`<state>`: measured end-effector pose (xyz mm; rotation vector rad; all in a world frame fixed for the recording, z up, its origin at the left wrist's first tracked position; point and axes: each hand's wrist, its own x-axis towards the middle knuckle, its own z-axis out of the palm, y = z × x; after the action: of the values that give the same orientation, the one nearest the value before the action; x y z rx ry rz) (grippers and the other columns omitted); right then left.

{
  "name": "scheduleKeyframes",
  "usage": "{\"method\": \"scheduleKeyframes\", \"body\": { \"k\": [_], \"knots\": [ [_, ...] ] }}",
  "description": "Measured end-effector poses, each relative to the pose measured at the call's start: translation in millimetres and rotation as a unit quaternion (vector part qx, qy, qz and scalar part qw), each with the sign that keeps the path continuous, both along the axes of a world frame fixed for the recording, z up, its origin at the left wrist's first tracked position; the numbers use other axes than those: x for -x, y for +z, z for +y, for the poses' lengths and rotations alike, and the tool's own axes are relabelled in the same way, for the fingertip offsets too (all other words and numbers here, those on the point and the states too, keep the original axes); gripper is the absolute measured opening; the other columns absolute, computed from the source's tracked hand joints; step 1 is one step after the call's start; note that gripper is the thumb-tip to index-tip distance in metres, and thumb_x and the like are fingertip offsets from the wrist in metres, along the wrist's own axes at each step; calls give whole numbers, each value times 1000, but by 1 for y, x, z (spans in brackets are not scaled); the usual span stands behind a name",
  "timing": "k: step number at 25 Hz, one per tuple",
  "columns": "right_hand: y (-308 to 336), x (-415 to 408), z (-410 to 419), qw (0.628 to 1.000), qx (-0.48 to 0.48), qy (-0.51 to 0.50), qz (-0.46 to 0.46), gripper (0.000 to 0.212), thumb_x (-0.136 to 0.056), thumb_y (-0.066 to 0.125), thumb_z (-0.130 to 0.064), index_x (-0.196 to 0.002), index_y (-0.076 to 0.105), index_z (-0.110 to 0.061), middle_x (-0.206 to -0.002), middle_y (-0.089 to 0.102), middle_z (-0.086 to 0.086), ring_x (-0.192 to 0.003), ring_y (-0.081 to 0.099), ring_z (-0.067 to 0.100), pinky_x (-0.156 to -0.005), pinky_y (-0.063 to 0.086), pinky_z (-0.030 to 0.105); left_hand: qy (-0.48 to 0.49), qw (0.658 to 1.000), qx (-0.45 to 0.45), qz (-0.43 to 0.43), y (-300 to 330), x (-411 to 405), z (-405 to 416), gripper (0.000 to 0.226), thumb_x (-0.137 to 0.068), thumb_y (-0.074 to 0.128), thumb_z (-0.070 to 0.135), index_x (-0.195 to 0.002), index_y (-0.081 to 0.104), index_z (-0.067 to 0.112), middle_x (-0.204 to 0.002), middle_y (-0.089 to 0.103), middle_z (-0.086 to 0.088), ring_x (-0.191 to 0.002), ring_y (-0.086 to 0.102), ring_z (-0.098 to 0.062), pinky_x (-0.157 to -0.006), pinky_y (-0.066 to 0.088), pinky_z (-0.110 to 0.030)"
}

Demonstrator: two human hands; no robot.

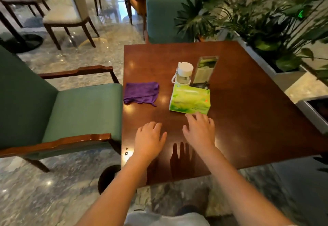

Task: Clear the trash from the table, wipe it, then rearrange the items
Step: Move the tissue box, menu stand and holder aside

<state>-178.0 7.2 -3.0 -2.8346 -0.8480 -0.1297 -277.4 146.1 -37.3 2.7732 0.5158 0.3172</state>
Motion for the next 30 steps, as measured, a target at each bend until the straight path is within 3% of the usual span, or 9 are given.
{"method": "scheduleKeyframes", "body": {
  "k": [6,12,16,18,21,26,30],
  "knots": [
    [-25,-112,-59,999,11,43,14,43,-86,53,-32,-127,50,-19,-128,51,9,-119,43,28,-100,33,45,58,998,10,23,-38,-88,-75,48,-92,50,39,-133,48,15,-137,49,-6,-130,40,-23,-102,33,-40],
    [-37,-219,-116,993,45,100,36,53,-87,51,-38,-137,39,-23,-144,37,11,-132,30,30,-105,28,49,154,984,63,68,-68,-165,-162,54,-92,49,40,-139,40,17,-149,34,-14,-139,26,-30,-108,28,-53],
    [-53,-258,-125,988,59,138,41,55,-88,49,-42,-139,35,-24,-149,31,13,-137,24,30,-108,26,51,108,984,80,121,-93,-201,-206,58,-92,41,45,-144,29,21,-155,22,-12,-144,13,-29,-110,19,-57],
    [-63,-272,-127,988,59,136,50,56,-89,47,-44,-140,34,-24,-150,30,13,-137,23,30,-108,25,52,56,985,52,154,-107,-218,-222,64,-91,29,53,-148,17,27,-158,11,-8,-145,-1,-26,-112,10,-59],
    [-72,-281,-114,984,43,160,66,61,-88,44,-51,-142,29,-27,-152,26,13,-139,20,30,-109,23,53,55,980,24,191,-126,-234,-230,70,-86,13,65,-146,-5,33,-156,-8,-3,-141,-23,-22,-110,-15,-56],
    [-72,-275,-61,952,8,289,98,77,-82,47,-62,-145,13,-35,-157,7,12,-143,7,32,-110,19,55,68,973,9,219,-131,-238,-233,75,-83,15,69,-147,7,31,-157,0,-2,-137,-30,-20,-103,-31,-53],
    [-80,-264,-26,930,45,347,110,92,-74,56,-68,-143,1,-43,-158,-6,8,-143,-2,35,-108,17,61,61,973,38,221,-128,-239,-230,77,-81,16,67,-148,8,31,-159,2,-3,-130,-40,-16,-102,-32,-52]
  ]
}}
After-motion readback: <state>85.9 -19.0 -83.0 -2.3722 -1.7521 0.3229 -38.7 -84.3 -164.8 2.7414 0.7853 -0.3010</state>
